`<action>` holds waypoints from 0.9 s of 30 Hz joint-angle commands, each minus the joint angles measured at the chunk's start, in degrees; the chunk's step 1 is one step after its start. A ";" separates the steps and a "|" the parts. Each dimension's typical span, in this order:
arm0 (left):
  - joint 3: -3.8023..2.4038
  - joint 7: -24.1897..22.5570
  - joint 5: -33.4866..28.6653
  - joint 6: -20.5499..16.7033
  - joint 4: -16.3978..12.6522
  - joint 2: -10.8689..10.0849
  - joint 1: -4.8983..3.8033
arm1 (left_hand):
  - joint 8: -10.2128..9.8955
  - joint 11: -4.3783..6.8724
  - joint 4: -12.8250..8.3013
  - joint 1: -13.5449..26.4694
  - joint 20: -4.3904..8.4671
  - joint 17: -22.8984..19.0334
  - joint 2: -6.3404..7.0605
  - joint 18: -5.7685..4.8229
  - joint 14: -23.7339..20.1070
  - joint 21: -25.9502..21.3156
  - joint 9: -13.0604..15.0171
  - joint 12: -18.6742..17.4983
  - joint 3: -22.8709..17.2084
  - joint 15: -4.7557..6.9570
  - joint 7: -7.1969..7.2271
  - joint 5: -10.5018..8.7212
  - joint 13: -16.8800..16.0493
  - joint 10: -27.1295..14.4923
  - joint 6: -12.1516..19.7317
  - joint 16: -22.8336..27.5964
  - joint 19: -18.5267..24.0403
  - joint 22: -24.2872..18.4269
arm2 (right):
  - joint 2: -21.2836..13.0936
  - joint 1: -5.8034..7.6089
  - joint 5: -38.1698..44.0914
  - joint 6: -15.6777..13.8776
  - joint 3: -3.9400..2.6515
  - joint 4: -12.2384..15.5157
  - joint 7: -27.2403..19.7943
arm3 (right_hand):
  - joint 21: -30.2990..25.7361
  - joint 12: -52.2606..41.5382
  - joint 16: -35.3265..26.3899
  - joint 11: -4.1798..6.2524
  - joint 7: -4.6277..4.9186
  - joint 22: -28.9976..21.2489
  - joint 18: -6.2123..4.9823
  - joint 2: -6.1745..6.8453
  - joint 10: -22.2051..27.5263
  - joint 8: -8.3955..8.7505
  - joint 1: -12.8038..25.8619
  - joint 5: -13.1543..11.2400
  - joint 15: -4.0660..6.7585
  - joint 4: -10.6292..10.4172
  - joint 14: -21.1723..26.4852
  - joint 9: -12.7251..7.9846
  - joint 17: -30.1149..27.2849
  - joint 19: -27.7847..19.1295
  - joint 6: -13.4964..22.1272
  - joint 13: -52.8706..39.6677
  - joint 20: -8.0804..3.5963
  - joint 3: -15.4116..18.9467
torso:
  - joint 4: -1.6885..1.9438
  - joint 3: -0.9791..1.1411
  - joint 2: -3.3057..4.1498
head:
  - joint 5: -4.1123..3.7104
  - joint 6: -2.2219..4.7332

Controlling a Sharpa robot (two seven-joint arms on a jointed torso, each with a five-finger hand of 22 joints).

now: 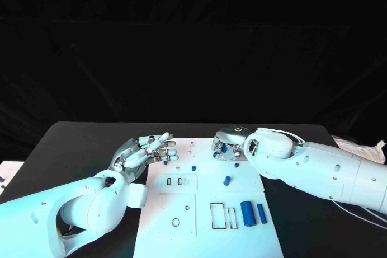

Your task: Assemble the parts on the task board

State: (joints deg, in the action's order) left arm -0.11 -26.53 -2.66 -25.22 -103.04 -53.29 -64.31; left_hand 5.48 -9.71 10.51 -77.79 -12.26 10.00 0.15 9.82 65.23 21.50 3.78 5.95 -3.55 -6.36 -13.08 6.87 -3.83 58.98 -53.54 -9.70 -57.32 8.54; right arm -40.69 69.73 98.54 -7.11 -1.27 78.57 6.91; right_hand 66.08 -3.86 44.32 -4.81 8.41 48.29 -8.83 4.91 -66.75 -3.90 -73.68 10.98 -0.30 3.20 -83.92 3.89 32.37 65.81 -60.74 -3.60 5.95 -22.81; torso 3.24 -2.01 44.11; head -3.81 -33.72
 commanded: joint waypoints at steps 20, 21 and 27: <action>-0.05 -0.33 -0.32 2.16 -0.29 -0.07 -0.08 | -0.26 -0.02 -0.10 -0.26 -0.17 0.10 -0.68 0.58 -0.29 -0.25 -0.02 -0.34 0.21 -0.17 0.06 0.23 0.01 0.44 -0.32 0.35 0.21 -0.10 | 1.23 -0.49 2.17 2.03 0.10 -1.01 0.75 | 4.51 0.03 7.23 0.76 -0.65 5.78 1.79 -0.10 -3.62 -0.74 -2.16 -0.48 1.05 -0.41 -1.10 0.47 5.88 2.48 -3.65 -0.14 -0.44 -2.09 | 0.25 0.02 0.46 | 0.06 -0.48; -0.05 -0.32 -0.38 2.21 -0.29 -0.09 -0.08 | -0.26 -0.02 -0.10 -0.26 -0.17 0.10 -0.68 0.58 -0.29 -0.25 -0.02 -0.34 0.21 -0.17 0.06 0.23 0.01 0.44 -0.32 0.35 0.21 -0.10 | 1.26 -0.53 2.24 1.93 0.11 -1.06 0.79 | 4.52 0.03 7.24 0.76 -0.65 5.79 1.79 -0.10 -3.63 -0.74 -2.16 -0.48 1.05 -0.41 -1.10 0.47 5.89 2.48 -3.65 -0.14 -0.44 -2.09 | 0.21 0.02 0.46 | 0.10 -0.48; -0.05 -0.33 -0.54 2.30 -0.26 -0.14 -0.08 | -0.30 -0.04 -0.14 -0.32 -0.17 0.12 -0.76 0.59 -0.27 -0.29 -0.02 -0.38 0.19 -0.17 0.04 0.24 0.02 0.42 -0.31 0.38 0.22 -0.12 | 1.41 -0.63 2.43 0.96 0.12 -1.17 1.00 | 4.96 0.05 8.10 0.79 -0.67 6.39 1.89 -0.16 -3.87 -0.78 -2.12 -0.39 1.09 -0.54 -1.15 0.51 6.65 2.73 -3.93 -0.15 -0.47 -2.22 | 0.14 -0.06 0.45 | 0.23 -0.39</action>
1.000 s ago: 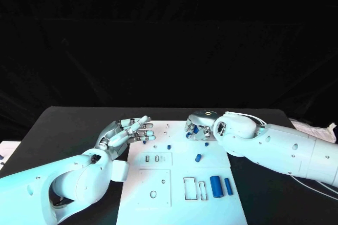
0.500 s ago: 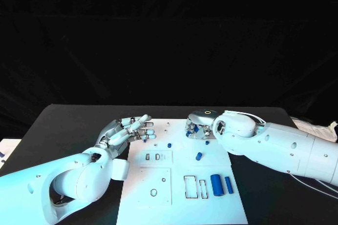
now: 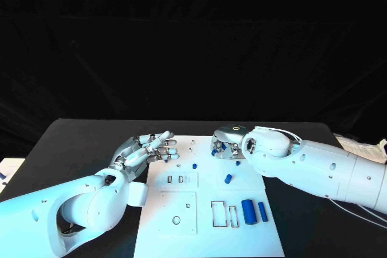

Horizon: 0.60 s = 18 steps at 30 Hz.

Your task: Assemble the parts on the task board

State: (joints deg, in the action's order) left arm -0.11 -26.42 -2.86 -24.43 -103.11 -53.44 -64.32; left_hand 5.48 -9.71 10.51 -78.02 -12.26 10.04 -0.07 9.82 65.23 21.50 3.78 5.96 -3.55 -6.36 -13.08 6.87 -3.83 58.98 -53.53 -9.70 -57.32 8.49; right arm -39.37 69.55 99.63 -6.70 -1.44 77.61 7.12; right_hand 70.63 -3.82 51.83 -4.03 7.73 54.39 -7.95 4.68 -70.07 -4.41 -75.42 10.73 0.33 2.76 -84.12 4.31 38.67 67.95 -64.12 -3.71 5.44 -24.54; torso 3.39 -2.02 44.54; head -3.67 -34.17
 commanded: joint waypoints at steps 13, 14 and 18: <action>-0.05 -0.86 -0.67 1.43 -0.03 0.05 -0.07 | -0.54 -0.12 -0.28 -0.26 -0.20 0.21 -0.72 0.60 -0.13 -0.40 -0.07 -0.60 0.15 -0.19 -0.08 0.23 0.06 0.23 -0.15 0.49 0.21 -0.17 | -0.74 -0.42 1.29 -12.58 0.13 1.86 1.84 | 2.18 0.13 3.60 0.22 -0.01 2.62 1.35 -0.55 -1.82 -0.34 -0.05 2.73 0.60 -1.16 -0.80 0.49 2.56 1.44 -1.69 -0.06 -0.11 -1.59 | 0.21 -0.13 0.13 | 0.18 0.83; -0.05 -0.92 -0.72 1.49 -0.03 0.07 -0.07 | -0.54 -0.12 -0.28 -0.26 -0.20 0.21 -0.72 0.60 -0.13 -0.40 -0.07 -0.60 0.15 -0.19 -0.08 0.23 0.06 0.23 -0.15 0.49 0.21 -0.17 | -0.66 -0.41 1.41 -13.49 0.12 1.89 1.99 | 2.22 0.15 3.65 0.22 0.01 2.67 1.36 -0.55 -1.81 -0.33 -0.09 2.77 0.60 -1.14 -0.78 0.51 2.58 1.44 -1.70 -0.05 -0.11 -1.67 | 0.18 -0.10 0.16 | 0.25 0.88; -0.05 -1.03 -0.82 1.74 -0.01 0.12 -0.07 | -0.55 -0.12 -0.29 -0.27 -0.20 0.22 -0.73 0.60 -0.13 -0.41 -0.07 -0.61 0.15 -0.19 -0.08 0.23 0.06 0.22 -0.15 0.50 0.21 -0.17 | 0.05 -0.39 1.80 -15.50 0.09 1.58 2.55 | 2.31 0.24 3.74 0.14 0.10 2.78 1.37 -0.44 -1.66 -0.24 -0.07 2.83 0.55 -1.16 -0.71 0.51 2.56 1.44 -1.63 -0.01 -0.10 -1.81 | 0.18 -0.07 0.19 | 0.32 0.87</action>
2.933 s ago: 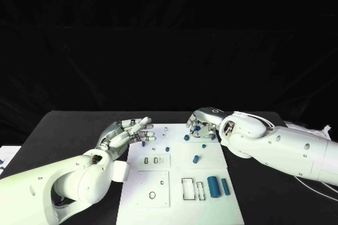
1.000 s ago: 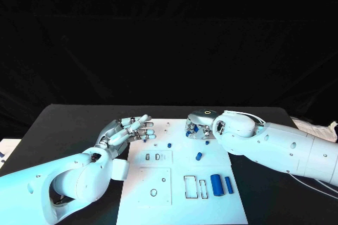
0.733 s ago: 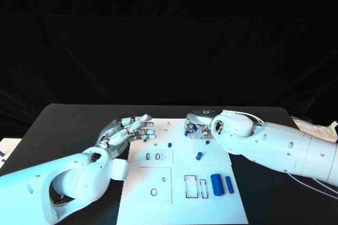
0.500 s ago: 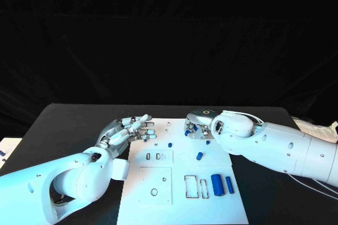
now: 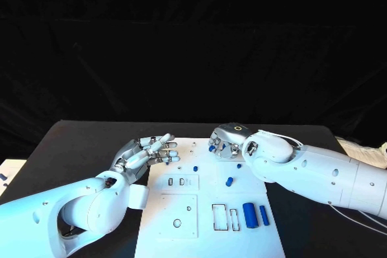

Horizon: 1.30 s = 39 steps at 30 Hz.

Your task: Assemble the parts on the task board

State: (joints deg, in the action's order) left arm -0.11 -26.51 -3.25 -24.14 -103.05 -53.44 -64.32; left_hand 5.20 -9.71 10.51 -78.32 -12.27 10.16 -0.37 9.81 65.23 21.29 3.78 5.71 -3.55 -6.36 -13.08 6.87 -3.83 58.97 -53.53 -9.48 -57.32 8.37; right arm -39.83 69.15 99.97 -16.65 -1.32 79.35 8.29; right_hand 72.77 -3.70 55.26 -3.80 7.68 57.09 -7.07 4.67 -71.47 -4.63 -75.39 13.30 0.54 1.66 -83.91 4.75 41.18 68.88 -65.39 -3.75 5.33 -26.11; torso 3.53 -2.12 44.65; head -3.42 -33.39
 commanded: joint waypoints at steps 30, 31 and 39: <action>-0.05 -0.87 -0.52 2.89 0.55 0.92 -0.06 | -0.45 -0.17 -0.50 -0.22 -0.22 0.20 -0.57 0.61 -0.10 -0.30 -0.08 -0.52 0.08 -0.23 -0.14 0.25 0.07 0.10 -0.06 0.43 0.21 -0.14 | 8.66 0.08 2.18 -3.81 0.02 -7.52 2.26 | 0.58 0.12 1.43 -0.21 0.21 0.55 0.55 -0.09 -0.16 0.23 0.36 -0.87 0.22 -0.55 -0.80 0.18 0.84 0.48 -0.41 0.05 0.14 -0.60 | 0.35 -0.18 0.52 | 0.22 -0.16; -0.05 -0.85 -0.52 2.91 0.55 0.93 -0.06 | -0.45 -0.17 -0.50 -0.22 -0.22 0.20 -0.57 0.61 -0.10 -0.30 -0.08 -0.52 0.08 -0.23 -0.14 0.25 0.07 0.10 -0.06 0.43 0.21 -0.14 | 8.79 0.08 2.18 -3.79 0.02 -7.59 2.28 | 0.65 0.13 1.60 -0.22 0.22 0.66 0.57 0.01 -0.11 0.28 0.46 -1.00 0.21 -0.61 -0.79 0.18 0.98 0.51 -0.38 0.06 0.15 -0.59 | 0.36 -0.17 0.54 | 0.22 -0.15; -0.05 -0.75 -0.52 2.97 0.57 0.92 -0.06 | -0.45 -0.17 -0.50 -0.22 -0.22 0.20 -0.57 0.61 -0.10 -0.30 -0.08 -0.52 0.08 -0.23 -0.14 0.25 0.07 0.10 -0.06 0.43 0.21 -0.14 | 9.84 0.09 1.74 -2.98 0.02 -8.63 3.02 | 0.81 0.15 2.00 -0.27 0.26 0.88 0.60 0.21 -0.01 0.40 0.75 -1.32 0.17 -0.88 -0.78 0.20 1.28 0.56 -0.30 0.07 0.19 -0.55 | 0.36 -0.17 0.57 | 0.28 -0.23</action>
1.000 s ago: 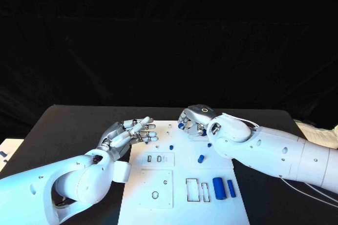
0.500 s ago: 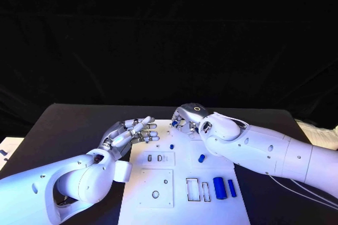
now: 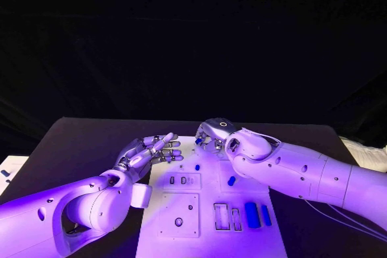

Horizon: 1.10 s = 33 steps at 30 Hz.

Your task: Assemble the parts on the task board

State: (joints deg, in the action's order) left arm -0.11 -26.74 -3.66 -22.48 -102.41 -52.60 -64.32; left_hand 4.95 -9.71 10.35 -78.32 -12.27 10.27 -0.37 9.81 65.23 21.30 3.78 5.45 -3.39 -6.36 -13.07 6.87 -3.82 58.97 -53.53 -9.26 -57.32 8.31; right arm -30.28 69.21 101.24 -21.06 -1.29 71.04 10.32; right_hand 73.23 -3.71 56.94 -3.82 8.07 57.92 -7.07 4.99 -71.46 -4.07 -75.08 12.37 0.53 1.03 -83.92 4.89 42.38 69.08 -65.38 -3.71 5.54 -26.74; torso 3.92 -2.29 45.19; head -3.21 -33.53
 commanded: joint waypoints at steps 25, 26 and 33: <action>-0.05 -0.41 -0.11 1.39 0.13 0.18 -0.06 | -0.26 -0.18 -0.43 -0.34 -0.23 0.13 -0.64 0.61 -0.10 -0.34 -0.07 -0.31 -0.12 -0.24 -0.15 0.26 0.07 0.09 -0.06 0.27 0.21 -0.11 | 2.73 0.06 -0.09 3.79 -0.01 -2.73 2.31 | 0.32 0.32 0.56 -1.57 1.18 -0.23 0.54 1.85 4.80 0.65 1.68 -2.27 -0.91 -1.53 0.06 -0.75 -1.07 -0.46 3.72 0.23 0.81 0.62 | -0.06 -0.03 0.12 | 0.31 -0.43; -0.05 -0.40 -0.11 1.39 0.12 0.16 -0.06 | -0.26 -0.18 -0.43 -0.34 -0.23 0.13 -0.64 0.61 -0.10 -0.34 -0.07 -0.31 -0.12 -0.24 -0.15 0.26 0.07 0.09 -0.06 0.27 0.21 -0.11 | 2.73 0.06 -0.13 3.66 -0.01 -2.77 2.31 | 0.24 0.31 0.49 -1.73 1.31 -0.38 0.50 2.03 5.40 0.65 1.69 -2.39 -1.04 -1.58 0.16 -0.84 -1.30 -0.61 4.23 0.23 0.93 0.71 | -0.08 0.00 0.12 | 0.31 -0.42; -0.05 -0.35 -0.11 1.38 0.11 0.07 -0.06 | -0.26 -0.18 -0.43 -0.34 -0.23 0.13 -0.64 0.61 -0.10 -0.34 -0.07 -0.31 -0.12 -0.24 -0.15 0.26 0.07 0.09 -0.06 0.27 0.21 -0.11 | 1.94 0.07 -0.43 1.65 -0.01 -1.80 2.06 | -1.92 0.19 -2.32 -2.87 2.17 -4.11 -0.29 3.13 11.08 0.57 1.28 -2.66 -1.96 -1.80 1.66 -1.11 -6.06 -3.50 8.75 0.18 1.95 2.94 | -0.09 0.03 0.14 | 0.29 -0.33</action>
State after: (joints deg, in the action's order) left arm -0.11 -26.66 -3.70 -22.28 -102.20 -52.56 -64.32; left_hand 4.95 -9.71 10.19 -78.62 -12.27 10.34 -0.68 9.81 65.23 21.30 3.78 5.45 -3.56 -6.36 -13.08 6.87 -3.82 58.97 -53.53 -9.26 -57.32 8.25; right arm -28.10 69.28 100.82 -18.58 -1.31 68.83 12.16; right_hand 71.55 -3.71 54.90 -6.66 10.23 54.15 -7.08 7.70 -60.76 -3.63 -73.75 9.87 -1.25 -0.75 -82.60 3.78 36.72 65.85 -56.89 -3.54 7.50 -24.05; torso 3.83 -2.30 45.31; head -2.89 -33.90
